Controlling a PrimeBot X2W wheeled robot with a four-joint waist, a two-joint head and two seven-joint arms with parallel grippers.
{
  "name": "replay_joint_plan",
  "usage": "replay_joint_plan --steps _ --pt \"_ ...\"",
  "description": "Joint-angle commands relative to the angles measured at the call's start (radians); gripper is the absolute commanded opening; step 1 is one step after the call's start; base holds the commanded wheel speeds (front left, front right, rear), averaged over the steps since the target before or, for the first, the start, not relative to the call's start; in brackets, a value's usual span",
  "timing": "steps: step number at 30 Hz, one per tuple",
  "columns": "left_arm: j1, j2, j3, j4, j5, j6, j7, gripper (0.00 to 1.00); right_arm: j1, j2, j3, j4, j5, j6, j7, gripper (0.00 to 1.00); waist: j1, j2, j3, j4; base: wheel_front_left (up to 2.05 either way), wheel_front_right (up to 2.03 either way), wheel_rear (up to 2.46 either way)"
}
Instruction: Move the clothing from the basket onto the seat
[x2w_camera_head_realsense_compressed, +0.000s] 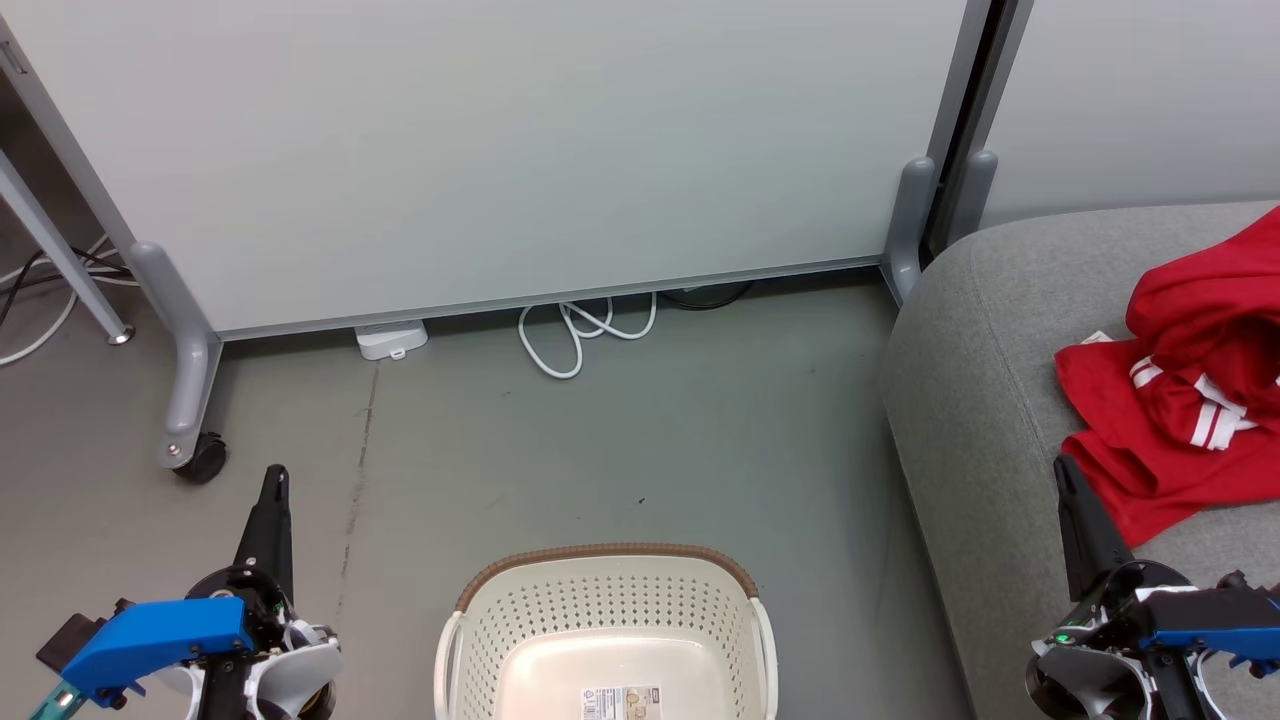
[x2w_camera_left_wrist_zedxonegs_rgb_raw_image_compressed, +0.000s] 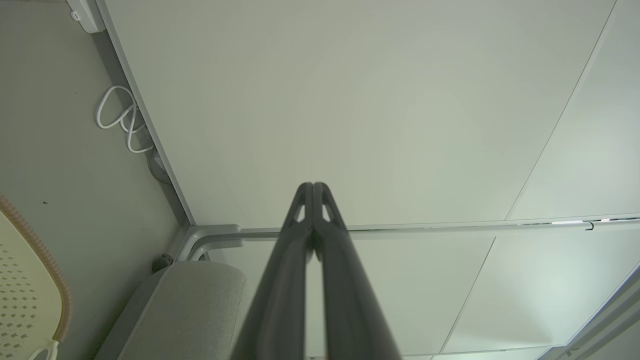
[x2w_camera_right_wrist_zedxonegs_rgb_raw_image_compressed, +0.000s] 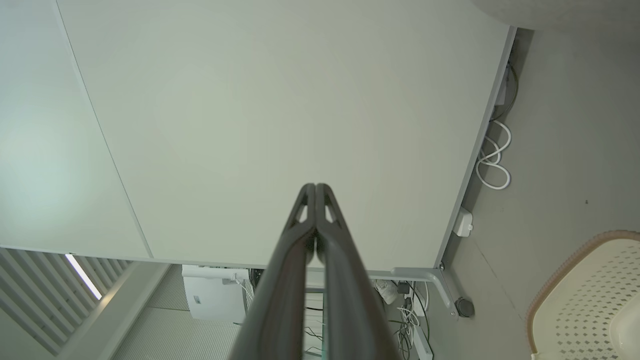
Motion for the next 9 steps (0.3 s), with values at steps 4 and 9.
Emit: replay_joint_plan --steps 4,9 --pt "-0.010 -0.001 0.002 -0.003 -0.003 -0.009 0.004 0.00 -0.010 -0.004 -0.001 -0.003 0.003 0.001 0.003 0.00 0.0000 0.0000 0.000 0.000 0.00 0.00 0.00" --pt "-0.010 -0.001 0.002 -0.003 -0.003 -0.009 0.003 0.00 -0.010 -0.004 -0.001 -0.003 0.003 0.001 0.003 0.00 0.0000 0.0000 0.000 0.000 0.00 0.00 0.00"
